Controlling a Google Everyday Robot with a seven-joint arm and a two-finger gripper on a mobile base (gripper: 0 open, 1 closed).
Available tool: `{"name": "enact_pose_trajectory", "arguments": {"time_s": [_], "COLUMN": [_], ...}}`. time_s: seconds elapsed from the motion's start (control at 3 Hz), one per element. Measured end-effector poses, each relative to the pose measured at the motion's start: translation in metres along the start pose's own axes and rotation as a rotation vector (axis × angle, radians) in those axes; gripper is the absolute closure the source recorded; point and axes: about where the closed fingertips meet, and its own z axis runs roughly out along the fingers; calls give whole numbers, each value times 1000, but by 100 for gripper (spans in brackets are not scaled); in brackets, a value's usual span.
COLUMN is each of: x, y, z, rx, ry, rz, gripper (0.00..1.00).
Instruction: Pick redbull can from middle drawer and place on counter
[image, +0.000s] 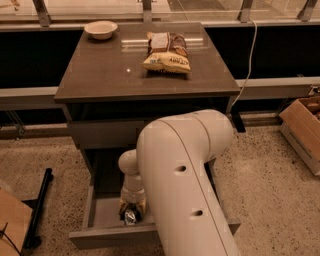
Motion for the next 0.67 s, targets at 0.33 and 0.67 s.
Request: {"name": "enact_pose_trajectory", "arguments": {"time_s": [0.33,0.67], "x": [0,-2], "y": [9,16], "z": [-15,-32], "rx": [-6,-50], "ry": [-3,-3], "rz": [-16,-45], "gripper": [65,88]}}
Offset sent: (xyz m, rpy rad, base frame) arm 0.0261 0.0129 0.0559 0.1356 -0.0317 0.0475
